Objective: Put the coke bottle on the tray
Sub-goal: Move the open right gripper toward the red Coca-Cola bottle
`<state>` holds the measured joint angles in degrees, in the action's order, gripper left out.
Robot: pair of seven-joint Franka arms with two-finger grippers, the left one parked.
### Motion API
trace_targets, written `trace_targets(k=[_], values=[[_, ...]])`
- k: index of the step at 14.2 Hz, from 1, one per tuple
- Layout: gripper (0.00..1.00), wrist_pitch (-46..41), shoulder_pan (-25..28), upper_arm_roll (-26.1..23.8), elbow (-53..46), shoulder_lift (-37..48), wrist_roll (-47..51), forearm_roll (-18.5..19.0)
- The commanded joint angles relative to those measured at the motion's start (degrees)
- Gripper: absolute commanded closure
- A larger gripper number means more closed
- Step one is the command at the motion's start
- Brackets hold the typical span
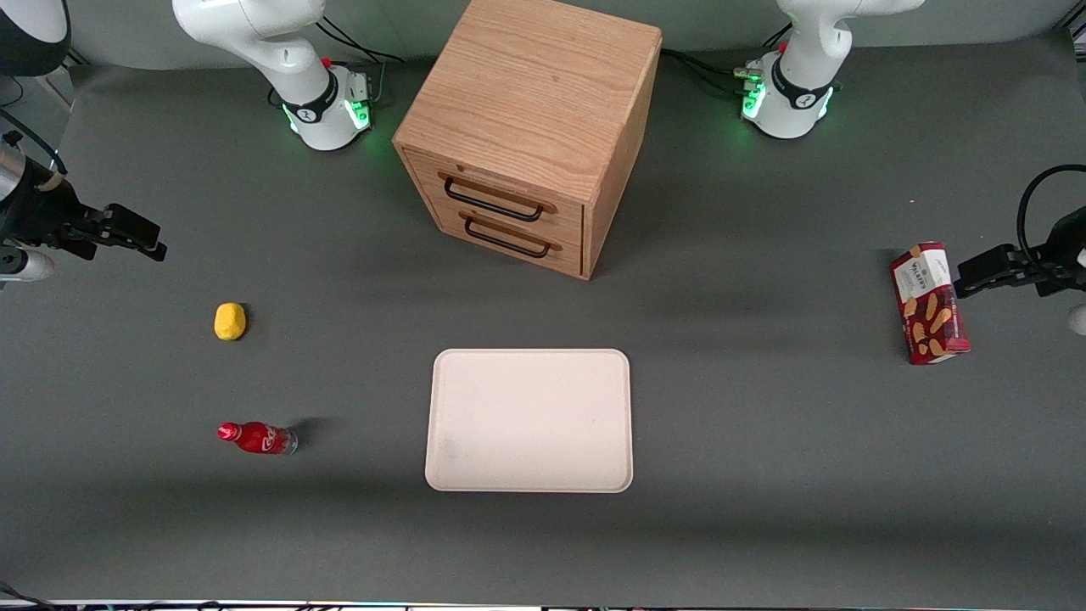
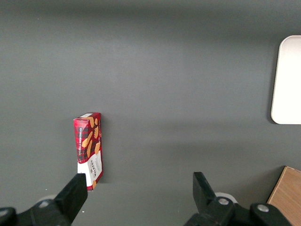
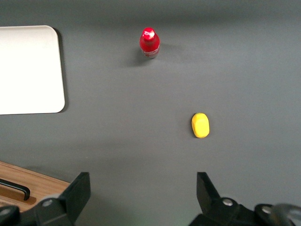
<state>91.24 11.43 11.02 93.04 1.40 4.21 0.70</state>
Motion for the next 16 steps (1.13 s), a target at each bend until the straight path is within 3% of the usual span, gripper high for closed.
trace_targets(k=[1,6,10,13,16], values=[[0.00,-1.06,0.17,0.06,-0.84,0.27,0.18,1.14],[0.00,-0.54,0.08,-0.12,-1.53,-1.91,-0.34,0.70],[0.00,-1.32,-0.09,0.06,-16.26,-14.11,-5.43,0.00],[0.00,-4.23,-0.88,0.50,-26.82,-22.99,-7.72,-3.42],[0.00,-3.44,-1.93,0.67,-34.39,-30.64,-9.74,-4.57]])
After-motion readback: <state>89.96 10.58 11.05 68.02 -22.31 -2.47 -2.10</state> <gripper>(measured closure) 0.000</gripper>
